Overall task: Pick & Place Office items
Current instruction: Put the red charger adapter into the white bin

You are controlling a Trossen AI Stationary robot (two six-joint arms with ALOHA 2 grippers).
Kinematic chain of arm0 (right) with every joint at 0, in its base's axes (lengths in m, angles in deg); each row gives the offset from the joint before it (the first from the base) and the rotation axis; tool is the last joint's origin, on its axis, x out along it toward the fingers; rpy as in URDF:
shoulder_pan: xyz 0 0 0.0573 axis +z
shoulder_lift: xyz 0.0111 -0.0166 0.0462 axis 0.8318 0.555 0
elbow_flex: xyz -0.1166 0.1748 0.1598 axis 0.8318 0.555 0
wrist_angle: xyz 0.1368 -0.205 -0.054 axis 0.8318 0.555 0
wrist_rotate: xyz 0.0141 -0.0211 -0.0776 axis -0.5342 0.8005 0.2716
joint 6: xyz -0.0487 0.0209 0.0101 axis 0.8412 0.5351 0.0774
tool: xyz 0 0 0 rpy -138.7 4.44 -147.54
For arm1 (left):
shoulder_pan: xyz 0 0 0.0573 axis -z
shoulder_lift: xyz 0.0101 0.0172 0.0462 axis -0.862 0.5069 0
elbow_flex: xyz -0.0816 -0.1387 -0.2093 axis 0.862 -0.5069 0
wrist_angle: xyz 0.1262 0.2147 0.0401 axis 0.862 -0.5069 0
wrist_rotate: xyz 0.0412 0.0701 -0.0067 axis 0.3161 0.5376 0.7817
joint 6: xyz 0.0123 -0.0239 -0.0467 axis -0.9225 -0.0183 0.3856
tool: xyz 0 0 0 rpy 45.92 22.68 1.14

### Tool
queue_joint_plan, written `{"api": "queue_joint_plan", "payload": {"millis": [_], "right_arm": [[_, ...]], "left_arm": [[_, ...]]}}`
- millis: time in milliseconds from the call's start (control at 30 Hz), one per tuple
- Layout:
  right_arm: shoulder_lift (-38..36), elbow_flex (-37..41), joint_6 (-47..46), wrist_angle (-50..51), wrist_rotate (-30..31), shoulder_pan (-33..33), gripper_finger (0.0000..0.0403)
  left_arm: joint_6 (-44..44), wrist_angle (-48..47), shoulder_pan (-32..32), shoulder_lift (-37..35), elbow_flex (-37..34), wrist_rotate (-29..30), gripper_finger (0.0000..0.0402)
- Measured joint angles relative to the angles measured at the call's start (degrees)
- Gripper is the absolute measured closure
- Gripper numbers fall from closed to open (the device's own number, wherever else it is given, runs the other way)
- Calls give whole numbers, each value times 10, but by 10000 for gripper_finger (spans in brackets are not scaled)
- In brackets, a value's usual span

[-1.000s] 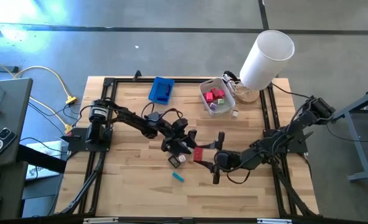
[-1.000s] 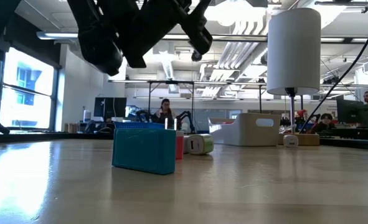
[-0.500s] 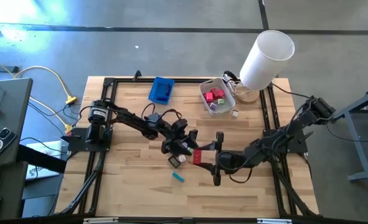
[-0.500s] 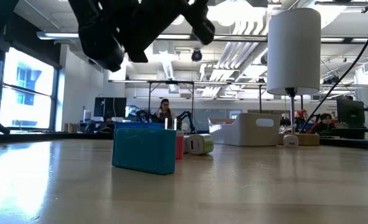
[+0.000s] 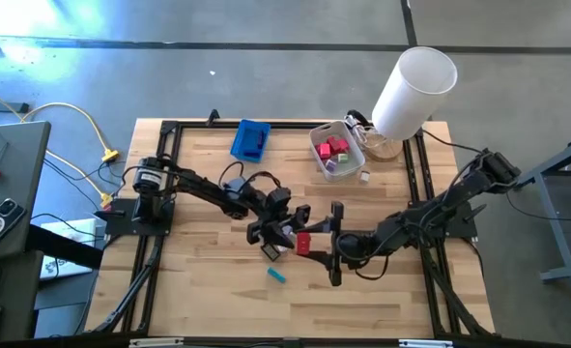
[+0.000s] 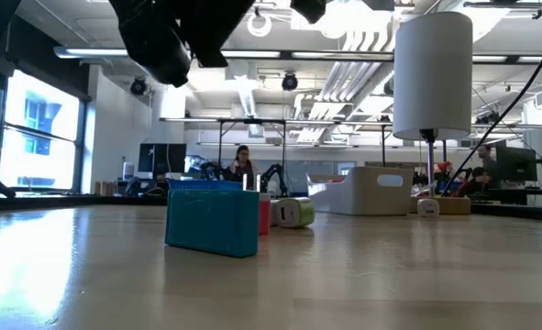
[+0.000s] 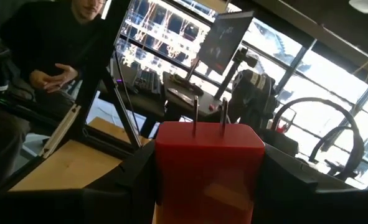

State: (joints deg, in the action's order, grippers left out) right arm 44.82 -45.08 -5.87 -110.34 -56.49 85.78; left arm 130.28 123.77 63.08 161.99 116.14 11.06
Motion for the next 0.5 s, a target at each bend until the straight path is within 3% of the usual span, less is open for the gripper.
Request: {"api": "queue_joint_plan", "payload": {"millis": [233, 500], "right_arm": [[0, 0, 0, 5, -6, 2, 202], [-1, -1, -5, 24, 29, 6, 202]], "left_arm": [[-12, 0, 4, 0, 4, -5, 174], [1, -2, 3, 1, 4, -9, 174]]}}
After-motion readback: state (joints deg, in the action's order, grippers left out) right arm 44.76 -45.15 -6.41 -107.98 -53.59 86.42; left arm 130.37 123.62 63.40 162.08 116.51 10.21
